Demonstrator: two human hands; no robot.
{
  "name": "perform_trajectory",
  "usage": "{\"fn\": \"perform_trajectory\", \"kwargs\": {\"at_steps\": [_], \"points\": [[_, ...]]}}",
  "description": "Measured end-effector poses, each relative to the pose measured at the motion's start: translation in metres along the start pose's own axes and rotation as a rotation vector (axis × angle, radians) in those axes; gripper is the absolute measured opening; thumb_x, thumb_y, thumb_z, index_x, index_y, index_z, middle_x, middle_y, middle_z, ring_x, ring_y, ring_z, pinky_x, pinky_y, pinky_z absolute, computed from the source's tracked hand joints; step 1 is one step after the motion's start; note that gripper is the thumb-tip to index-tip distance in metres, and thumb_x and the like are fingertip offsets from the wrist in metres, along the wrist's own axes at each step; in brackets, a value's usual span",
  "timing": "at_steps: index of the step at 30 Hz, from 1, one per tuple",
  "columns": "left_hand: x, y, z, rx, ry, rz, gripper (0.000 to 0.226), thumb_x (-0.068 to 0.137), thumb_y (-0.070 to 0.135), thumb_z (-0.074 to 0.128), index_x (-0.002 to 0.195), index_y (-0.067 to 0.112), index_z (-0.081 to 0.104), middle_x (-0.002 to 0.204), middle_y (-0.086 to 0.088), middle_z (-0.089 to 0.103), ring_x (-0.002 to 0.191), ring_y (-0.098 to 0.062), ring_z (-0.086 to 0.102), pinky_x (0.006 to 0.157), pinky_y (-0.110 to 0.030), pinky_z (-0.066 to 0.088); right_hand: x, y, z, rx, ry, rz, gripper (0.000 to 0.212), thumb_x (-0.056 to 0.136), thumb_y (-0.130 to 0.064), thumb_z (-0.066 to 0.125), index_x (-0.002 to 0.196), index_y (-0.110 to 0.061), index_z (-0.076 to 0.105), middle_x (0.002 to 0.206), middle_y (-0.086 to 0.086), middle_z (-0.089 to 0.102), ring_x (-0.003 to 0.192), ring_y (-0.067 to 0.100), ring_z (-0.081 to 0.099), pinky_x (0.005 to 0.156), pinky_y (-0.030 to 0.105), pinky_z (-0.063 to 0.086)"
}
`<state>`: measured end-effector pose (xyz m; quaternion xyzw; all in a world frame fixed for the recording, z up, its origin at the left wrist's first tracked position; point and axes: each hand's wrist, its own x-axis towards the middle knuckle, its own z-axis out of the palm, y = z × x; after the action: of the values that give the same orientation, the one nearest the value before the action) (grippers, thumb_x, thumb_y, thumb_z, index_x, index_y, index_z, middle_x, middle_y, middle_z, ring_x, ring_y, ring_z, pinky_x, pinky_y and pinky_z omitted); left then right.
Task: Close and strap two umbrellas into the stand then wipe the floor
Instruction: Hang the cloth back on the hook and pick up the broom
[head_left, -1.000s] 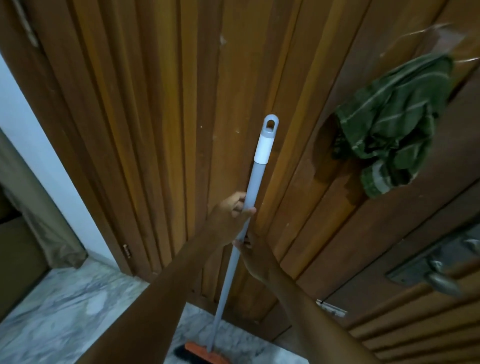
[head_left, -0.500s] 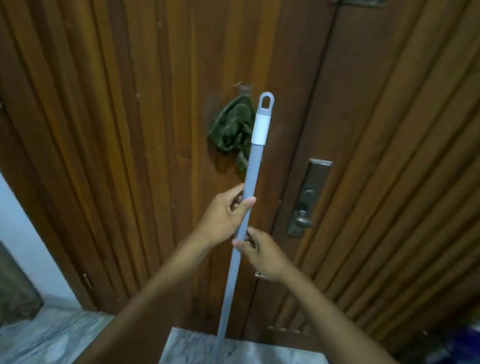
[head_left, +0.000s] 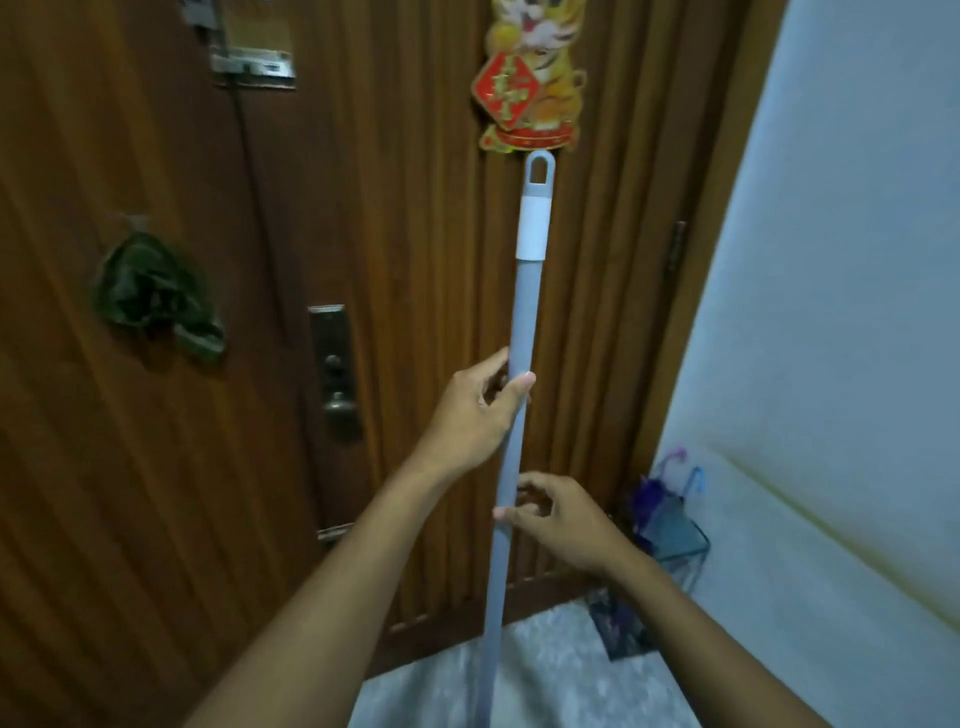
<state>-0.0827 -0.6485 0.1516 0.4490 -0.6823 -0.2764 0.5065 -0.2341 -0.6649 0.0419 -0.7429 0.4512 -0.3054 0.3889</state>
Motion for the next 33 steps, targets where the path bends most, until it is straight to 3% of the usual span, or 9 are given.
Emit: {"fn": "perform_trajectory", "kwargs": {"at_steps": [3, 5, 7, 11, 15, 19, 21, 30, 33], "points": [[0.016, 0.02, 0.066, -0.03, -0.123, 0.008, 0.05, 0.097, 0.035, 0.057, 0.14, 0.009, 0.051, 0.099, 0.007, 0.071, 0.094, 0.001, 0.066, 0.091, -0.024, 0.053, -0.042, 0.04, -0.047, -0.016, 0.155, 0.069, 0.03, 0.087, -0.045, 0.07, 0.111, -0.027, 0.065, 0.095, 0.008, 0.073, 0.08, 0.015, 0.071, 0.076, 0.035, 0.058], [0.026, 0.033, 0.111, -0.083, -0.199, 0.024, 0.054, 0.097, 0.029, 0.058, 0.144, 0.006, 0.044, 0.111, -0.003, 0.071, 0.089, 0.003, 0.065, 0.084, -0.014, 0.051, -0.066, 0.06, -0.076, -0.037, 0.275, 0.131, 0.035, 0.089, -0.045, 0.067, 0.116, -0.023, 0.064, 0.097, 0.008, 0.071, 0.082, 0.018, 0.071, 0.074, 0.036, 0.058], [0.032, 0.047, 0.156, -0.138, -0.264, 0.045, 0.054, 0.097, 0.022, 0.058, 0.145, 0.005, 0.04, 0.124, -0.002, 0.063, 0.1, 0.007, 0.057, 0.082, -0.003, 0.045, -0.089, 0.077, -0.104, -0.055, 0.377, 0.174, 0.032, 0.092, -0.04, 0.065, 0.116, -0.019, 0.063, 0.098, 0.009, 0.069, 0.08, 0.022, 0.069, 0.069, 0.033, 0.056], [0.05, 0.044, 0.244, -0.228, -0.473, 0.095, 0.046, 0.098, 0.025, 0.057, 0.142, 0.027, 0.044, 0.104, 0.007, 0.062, 0.081, 0.01, 0.061, 0.071, -0.01, 0.05, -0.13, 0.111, -0.155, -0.075, 0.571, 0.259, 0.019, 0.094, -0.036, 0.064, 0.108, -0.024, 0.065, 0.097, -0.006, 0.068, 0.074, 0.009, 0.067, 0.067, 0.023, 0.053], [0.064, 0.037, 0.33, -0.314, -0.649, 0.073, 0.039, 0.099, 0.025, 0.053, 0.135, 0.038, 0.044, 0.089, -0.005, 0.056, 0.083, 0.0, 0.065, 0.086, -0.031, 0.056, -0.157, 0.151, -0.202, -0.106, 0.704, 0.358, 0.016, 0.096, -0.034, 0.061, 0.11, -0.027, 0.064, 0.105, -0.014, 0.066, 0.081, 0.007, 0.068, 0.076, 0.028, 0.056], [0.081, 0.04, 0.41, -0.368, -0.777, 0.063, 0.038, 0.1, 0.024, 0.051, 0.139, 0.025, 0.049, 0.089, -0.005, 0.06, 0.083, -0.01, 0.064, 0.089, -0.042, 0.056, -0.175, 0.189, -0.243, -0.136, 0.831, 0.498, 0.029, 0.096, -0.038, 0.059, 0.119, -0.021, 0.063, 0.112, -0.011, 0.064, 0.087, 0.007, 0.066, 0.077, 0.029, 0.056], [0.085, 0.038, 0.447, -0.389, -0.839, 0.044, 0.046, 0.101, 0.024, 0.05, 0.146, 0.021, 0.041, 0.09, -0.004, 0.06, 0.084, -0.011, 0.064, 0.087, -0.039, 0.057, -0.184, 0.205, -0.259, -0.126, 0.885, 0.559, 0.03, 0.097, -0.036, 0.058, 0.121, -0.018, 0.063, 0.111, -0.01, 0.062, 0.085, 0.009, 0.065, 0.074, 0.022, 0.054], [0.084, 0.022, 0.578, -0.37, -1.001, 0.033, 0.043, 0.102, 0.024, 0.048, 0.144, 0.022, 0.043, 0.106, -0.01, 0.064, 0.099, -0.018, 0.067, 0.085, -0.028, 0.055, -0.215, 0.3, -0.307, -0.048, 1.06, 0.734, 0.032, 0.097, -0.03, 0.06, 0.122, -0.011, 0.063, 0.119, 0.003, 0.066, 0.093, 0.008, 0.062, 0.087, 0.038, 0.057], [0.085, 0.011, 0.614, -0.321, -0.995, 0.003, 0.045, 0.1, 0.025, 0.052, 0.144, 0.022, 0.044, 0.107, -0.014, 0.066, 0.101, -0.024, 0.067, 0.087, -0.033, 0.055, -0.221, 0.331, -0.323, -0.017, 1.035, 0.78, 0.033, 0.098, -0.026, 0.058, 0.124, -0.007, 0.061, 0.122, 0.007, 0.065, 0.093, 0.01, 0.06, 0.089, 0.039, 0.056]]}}
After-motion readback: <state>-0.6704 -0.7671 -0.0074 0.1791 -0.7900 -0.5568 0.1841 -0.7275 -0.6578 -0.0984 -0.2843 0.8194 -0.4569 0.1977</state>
